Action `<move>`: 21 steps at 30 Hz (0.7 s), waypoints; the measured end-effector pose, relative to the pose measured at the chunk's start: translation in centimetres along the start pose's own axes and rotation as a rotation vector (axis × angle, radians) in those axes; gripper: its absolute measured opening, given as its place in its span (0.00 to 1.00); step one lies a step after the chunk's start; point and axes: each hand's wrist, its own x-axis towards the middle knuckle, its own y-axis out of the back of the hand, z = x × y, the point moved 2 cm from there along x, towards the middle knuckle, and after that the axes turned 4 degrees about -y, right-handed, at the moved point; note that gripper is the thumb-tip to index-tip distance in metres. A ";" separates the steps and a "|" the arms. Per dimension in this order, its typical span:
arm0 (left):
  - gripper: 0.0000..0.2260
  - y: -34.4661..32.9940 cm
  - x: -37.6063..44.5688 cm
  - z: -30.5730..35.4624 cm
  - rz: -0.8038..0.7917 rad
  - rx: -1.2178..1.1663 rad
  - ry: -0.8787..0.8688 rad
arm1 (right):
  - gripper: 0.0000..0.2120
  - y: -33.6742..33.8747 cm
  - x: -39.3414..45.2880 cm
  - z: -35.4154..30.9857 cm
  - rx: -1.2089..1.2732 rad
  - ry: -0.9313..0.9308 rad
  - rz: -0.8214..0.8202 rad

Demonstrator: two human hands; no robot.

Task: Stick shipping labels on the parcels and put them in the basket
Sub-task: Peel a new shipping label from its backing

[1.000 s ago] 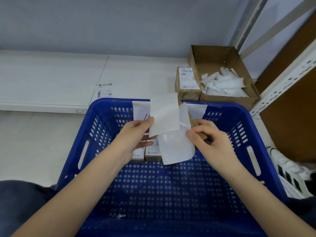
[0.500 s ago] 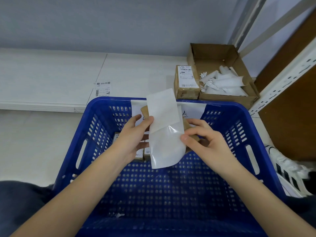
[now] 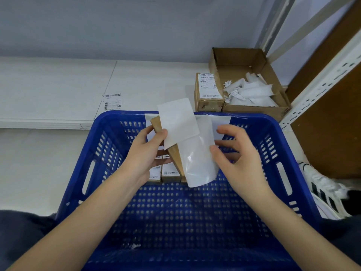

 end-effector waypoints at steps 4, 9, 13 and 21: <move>0.19 0.1 0.1 -0.2 0.000 0.017 -0.019 | 0.14 -0.2 -0.2 0.6 -0.389 0.348 0.010; 0.18 0.3 0.5 0.0 0.010 0.026 -0.038 | 0.18 -0.7 -0.3 0.3 -0.537 0.443 -0.013; 0.19 0.4 0.7 -0.2 0.022 0.059 -0.036 | 0.19 -0.5 -0.2 0.8 -0.587 0.557 -0.033; 0.19 -2.2 2.3 0.9 -0.037 0.173 -0.064 | 0.10 1.4 0.7 0.5 -0.619 0.683 0.068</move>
